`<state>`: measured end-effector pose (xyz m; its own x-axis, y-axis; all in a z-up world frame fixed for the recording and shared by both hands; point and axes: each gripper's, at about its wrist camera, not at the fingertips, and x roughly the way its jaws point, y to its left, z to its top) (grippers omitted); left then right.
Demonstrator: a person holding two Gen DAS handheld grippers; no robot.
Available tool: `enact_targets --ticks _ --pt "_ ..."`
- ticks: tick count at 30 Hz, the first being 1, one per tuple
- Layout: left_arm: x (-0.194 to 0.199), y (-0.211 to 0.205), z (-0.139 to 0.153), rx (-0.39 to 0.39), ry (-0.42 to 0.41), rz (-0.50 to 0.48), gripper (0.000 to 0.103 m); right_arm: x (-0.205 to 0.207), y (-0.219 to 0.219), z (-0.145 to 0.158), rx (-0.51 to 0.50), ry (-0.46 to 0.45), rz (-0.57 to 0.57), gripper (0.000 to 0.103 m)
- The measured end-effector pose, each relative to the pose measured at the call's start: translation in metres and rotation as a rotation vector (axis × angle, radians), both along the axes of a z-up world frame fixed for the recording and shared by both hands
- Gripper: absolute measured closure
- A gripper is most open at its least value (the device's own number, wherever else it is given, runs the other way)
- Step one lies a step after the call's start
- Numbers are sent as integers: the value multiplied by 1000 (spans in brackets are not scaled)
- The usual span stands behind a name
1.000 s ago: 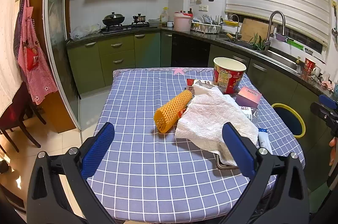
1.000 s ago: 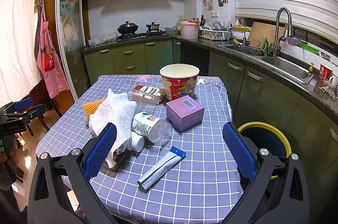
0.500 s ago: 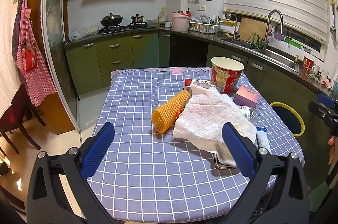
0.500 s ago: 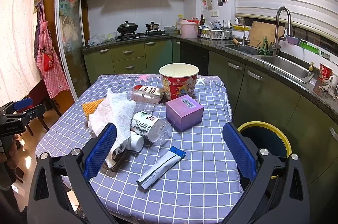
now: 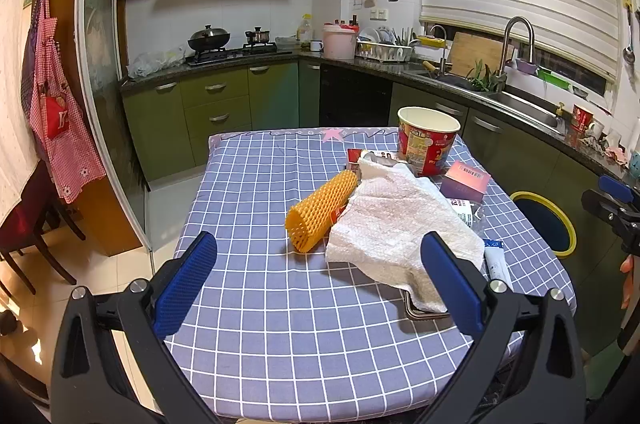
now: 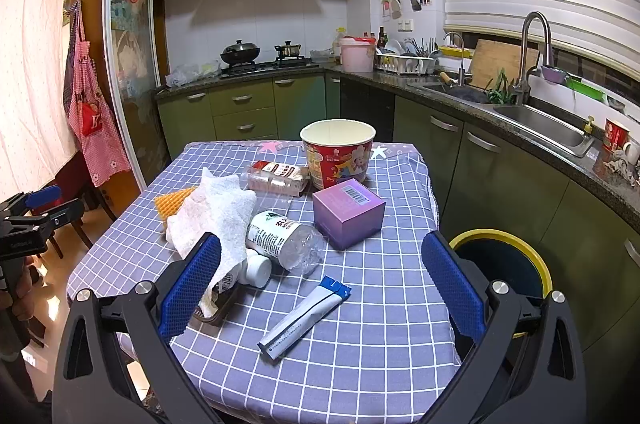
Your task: Collect trash
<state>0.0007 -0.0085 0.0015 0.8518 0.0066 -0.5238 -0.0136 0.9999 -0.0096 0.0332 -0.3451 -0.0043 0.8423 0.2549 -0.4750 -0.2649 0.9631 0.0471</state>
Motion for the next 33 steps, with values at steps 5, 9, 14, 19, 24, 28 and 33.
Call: enact_targets --ticks 5,9,14,19,24,28,33 --pt "0 -1 0 3 1 -3 6 0 0 -1 0 -1 0 4" --pt "0 -1 1 3 -1 -6 6 1 0 -1 0 0 0 4" --pt "0 -1 2 5 -1 -7 6 0 0 -1 0 0 1 4" --pt "0 -1 2 5 1 -9 6 1 -1 -1 1 1 -3 4" --pt "0 -1 3 5 -1 -10 6 2 -1 -1 2 0 -3 4" --pt "0 -2 3 6 -1 -12 6 2 -1 -1 3 1 -3 4" --pt "1 -2 4 8 0 -12 6 3 -1 -2 4 2 -3 4"
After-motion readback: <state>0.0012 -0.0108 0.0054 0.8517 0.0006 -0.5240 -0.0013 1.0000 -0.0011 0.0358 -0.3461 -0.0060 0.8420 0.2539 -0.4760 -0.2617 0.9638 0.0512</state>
